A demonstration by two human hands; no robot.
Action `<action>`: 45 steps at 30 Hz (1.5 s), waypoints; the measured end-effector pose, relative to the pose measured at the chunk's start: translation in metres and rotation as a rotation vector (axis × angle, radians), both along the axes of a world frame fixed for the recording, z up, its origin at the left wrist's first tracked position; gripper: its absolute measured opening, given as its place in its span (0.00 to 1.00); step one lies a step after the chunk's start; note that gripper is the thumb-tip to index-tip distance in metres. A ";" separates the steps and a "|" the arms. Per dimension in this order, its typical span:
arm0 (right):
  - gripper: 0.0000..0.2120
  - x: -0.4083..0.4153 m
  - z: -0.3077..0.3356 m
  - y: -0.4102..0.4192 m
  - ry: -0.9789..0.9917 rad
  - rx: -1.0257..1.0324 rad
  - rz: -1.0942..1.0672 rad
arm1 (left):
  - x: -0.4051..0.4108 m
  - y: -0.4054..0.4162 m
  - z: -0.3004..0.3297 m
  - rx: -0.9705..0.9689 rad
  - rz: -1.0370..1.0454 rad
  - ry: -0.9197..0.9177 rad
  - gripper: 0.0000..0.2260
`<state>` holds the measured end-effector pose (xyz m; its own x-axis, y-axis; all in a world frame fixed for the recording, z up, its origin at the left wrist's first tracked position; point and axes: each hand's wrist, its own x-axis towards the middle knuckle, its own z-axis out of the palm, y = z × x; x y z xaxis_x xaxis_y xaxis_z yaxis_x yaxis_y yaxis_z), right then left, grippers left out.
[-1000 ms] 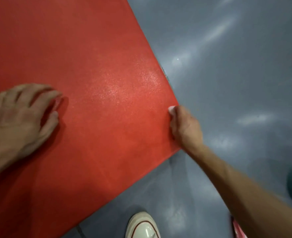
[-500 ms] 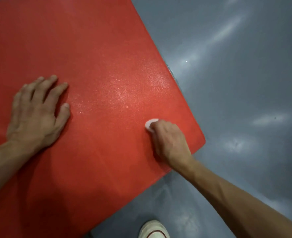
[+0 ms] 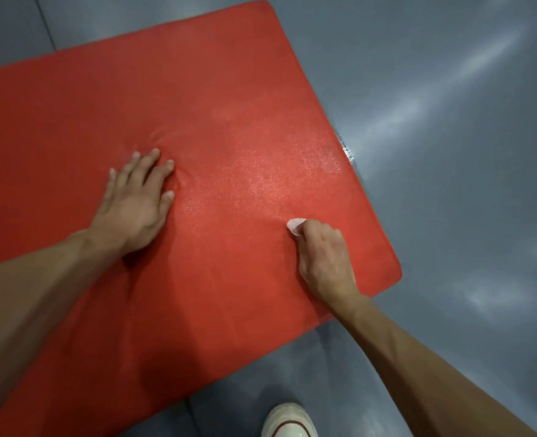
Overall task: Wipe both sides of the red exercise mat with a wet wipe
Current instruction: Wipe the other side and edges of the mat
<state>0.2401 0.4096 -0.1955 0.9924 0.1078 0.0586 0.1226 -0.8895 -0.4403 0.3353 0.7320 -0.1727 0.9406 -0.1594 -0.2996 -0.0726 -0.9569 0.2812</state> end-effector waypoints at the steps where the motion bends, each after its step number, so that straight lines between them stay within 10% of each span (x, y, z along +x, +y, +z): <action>1: 0.05 -0.001 0.000 -0.001 0.010 0.011 0.016 | 0.004 -0.002 0.006 0.014 -0.003 0.040 0.25; 11: 0.09 0.026 0.015 -0.034 -0.030 -0.150 0.220 | 0.028 -0.012 0.027 0.150 -0.019 0.383 0.46; 16: 0.03 0.085 0.012 -0.082 -0.031 -0.186 -0.263 | 0.022 -0.011 0.019 0.140 0.017 0.376 0.48; 28: 0.10 0.039 0.015 -0.049 -0.062 -0.238 0.439 | 0.018 -0.016 0.036 0.086 0.099 0.387 0.46; 33: 0.07 0.087 0.016 -0.062 -0.028 -0.117 -0.219 | 0.017 -0.022 0.034 0.058 0.086 0.369 0.45; 40: 0.05 0.073 0.005 -0.005 -0.036 -0.180 0.228 | 0.019 -0.019 0.035 0.052 0.099 0.362 0.45; 45: 0.07 0.105 0.001 -0.060 -0.089 -0.163 -0.048 | 0.021 -0.019 0.034 0.095 0.095 0.357 0.46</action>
<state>0.3448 0.3494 -0.1941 0.9884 0.0755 0.1321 0.1102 -0.9538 -0.2796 0.3559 0.7127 -0.1385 0.7836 -0.0329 -0.6204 0.1038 -0.9776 0.1829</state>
